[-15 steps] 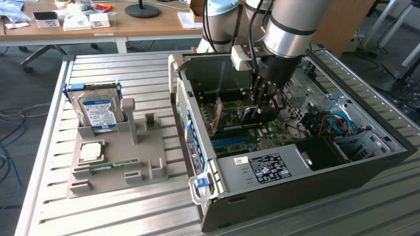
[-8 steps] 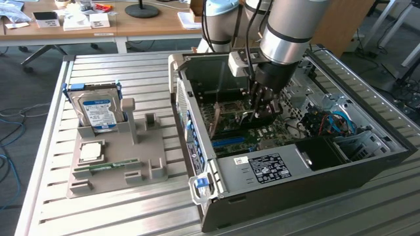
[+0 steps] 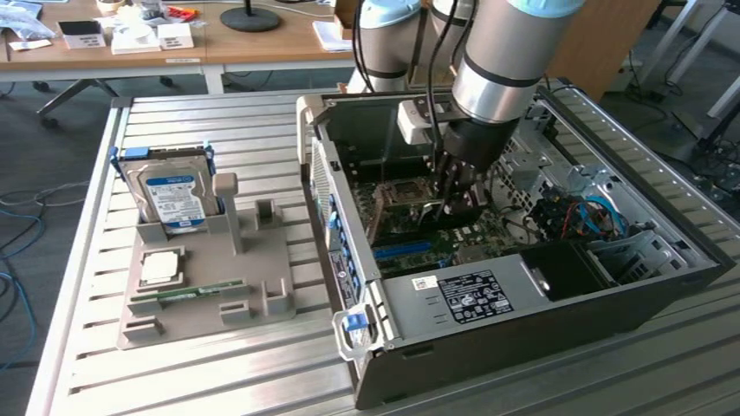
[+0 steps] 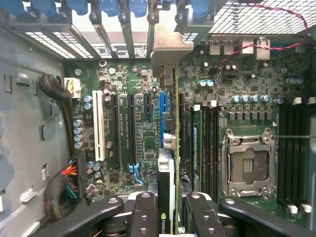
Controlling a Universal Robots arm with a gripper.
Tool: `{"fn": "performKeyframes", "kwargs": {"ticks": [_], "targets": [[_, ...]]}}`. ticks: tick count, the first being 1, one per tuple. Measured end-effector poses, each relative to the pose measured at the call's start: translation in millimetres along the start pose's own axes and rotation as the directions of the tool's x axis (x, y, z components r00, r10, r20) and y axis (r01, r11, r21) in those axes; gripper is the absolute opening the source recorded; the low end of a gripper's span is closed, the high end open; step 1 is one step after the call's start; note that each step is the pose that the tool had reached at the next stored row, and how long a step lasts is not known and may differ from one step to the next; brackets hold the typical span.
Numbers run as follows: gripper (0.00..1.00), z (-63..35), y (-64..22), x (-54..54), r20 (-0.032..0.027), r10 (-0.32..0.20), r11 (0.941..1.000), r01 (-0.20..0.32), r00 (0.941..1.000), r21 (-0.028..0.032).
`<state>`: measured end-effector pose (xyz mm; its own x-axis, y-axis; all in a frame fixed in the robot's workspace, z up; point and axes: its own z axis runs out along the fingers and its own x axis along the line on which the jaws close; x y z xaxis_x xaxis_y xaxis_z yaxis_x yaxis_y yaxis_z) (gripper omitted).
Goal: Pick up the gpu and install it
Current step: 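Insert the gpu into the slot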
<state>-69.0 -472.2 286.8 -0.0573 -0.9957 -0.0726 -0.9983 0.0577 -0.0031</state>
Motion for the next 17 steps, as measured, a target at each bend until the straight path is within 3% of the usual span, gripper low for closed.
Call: {"fn": "performKeyframes", "kwargs": {"ticks": [9, 17], "targets": [[0.27, 10.7, 6.2, 1.3, -0.0002, 0.000, 1.0000, 0.000, 1.0000, -0.0029], [0.27, 11.5, 6.7, 1.4, -0.0002, 0.000, 1.0000, 0.000, 1.0000, -0.0031]]}}
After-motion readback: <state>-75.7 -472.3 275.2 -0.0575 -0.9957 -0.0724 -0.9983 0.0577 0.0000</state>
